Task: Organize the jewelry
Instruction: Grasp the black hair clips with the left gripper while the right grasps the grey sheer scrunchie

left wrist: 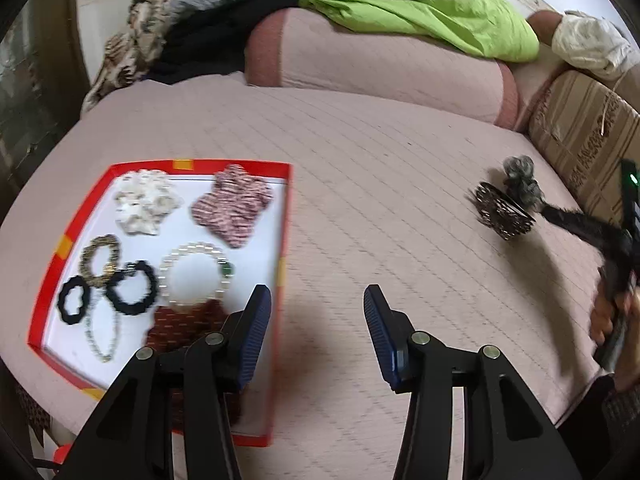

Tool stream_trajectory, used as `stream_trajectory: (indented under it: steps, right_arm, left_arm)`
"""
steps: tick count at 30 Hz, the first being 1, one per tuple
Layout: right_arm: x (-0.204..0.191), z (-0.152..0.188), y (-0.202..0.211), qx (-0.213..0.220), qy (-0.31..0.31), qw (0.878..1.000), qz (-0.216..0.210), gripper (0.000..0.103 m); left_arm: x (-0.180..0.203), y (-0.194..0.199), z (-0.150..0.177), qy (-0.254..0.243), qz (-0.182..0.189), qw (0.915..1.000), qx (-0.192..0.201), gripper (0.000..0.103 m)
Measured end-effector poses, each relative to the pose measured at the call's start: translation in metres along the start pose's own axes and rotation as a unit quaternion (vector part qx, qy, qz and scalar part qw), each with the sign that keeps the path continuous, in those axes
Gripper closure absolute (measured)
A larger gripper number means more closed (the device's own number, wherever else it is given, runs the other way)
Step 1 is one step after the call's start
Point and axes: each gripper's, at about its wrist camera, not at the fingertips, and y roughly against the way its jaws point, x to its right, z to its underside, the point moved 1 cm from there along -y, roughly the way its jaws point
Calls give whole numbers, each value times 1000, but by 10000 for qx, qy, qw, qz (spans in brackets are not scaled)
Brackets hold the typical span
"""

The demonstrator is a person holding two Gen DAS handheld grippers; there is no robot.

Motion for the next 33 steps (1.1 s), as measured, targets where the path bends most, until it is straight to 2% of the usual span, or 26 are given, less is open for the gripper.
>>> stream_trajectory:
  steps: [3, 5, 7, 15, 16, 17, 19, 23, 25, 27, 31, 33]
  right_arm:
    - [12, -11, -17, -26, -231, 9993, -283, 64]
    - [19, -11, -31, -162, -446, 9977, -492, 63]
    - [21, -5, -47, -487, -628, 9934, -823, 63]
    - [-31, 17, -56, -1070, -369, 9758, -1869, 63]
    - [-37, 19, -54, -1126, -238, 9747, -1918, 62]
    - [-39, 20, -51, -1137, -157, 9743, -1936, 57]
    - [-32, 17, -37, -1027, -95, 9778, -1824, 47]
    - [3, 2, -5, -597, -264, 9864, -1506, 46]
    - [29, -12, 8, -188, -444, 9935, -1033, 45]
    - [48, -25, 6, 12, -736, 9940, -813, 42]
    - [71, -43, -13, 238, -997, 9939, -417, 41]
    - [77, -48, -24, 208, -1062, 9932, -428, 41]
  left_arm:
    - [9, -6, -5, 17, 38, 10000, -82, 56]
    - [9, -10, -9, 48, 27, 9999, -129, 56]
    - [13, -17, -13, 89, -16, 9998, -186, 56]
    - [45, -36, -41, -10, 140, 9995, -271, 56]
    - [52, -40, -46, -36, 218, 9993, -301, 56]
    - [60, -44, -50, -72, 282, 9990, -330, 56]
    - [80, -53, -58, -196, 374, 9984, -389, 56]
    - [118, -70, -68, -545, 629, 9955, -460, 56]
    - [138, -78, -70, -728, 774, 9932, -474, 53]
    - [155, -87, -72, -860, 907, 9908, -516, 49]
    - [174, -103, -72, -948, 1107, 9874, -618, 48]
    - [180, -110, -72, -923, 1227, 9860, -653, 46]
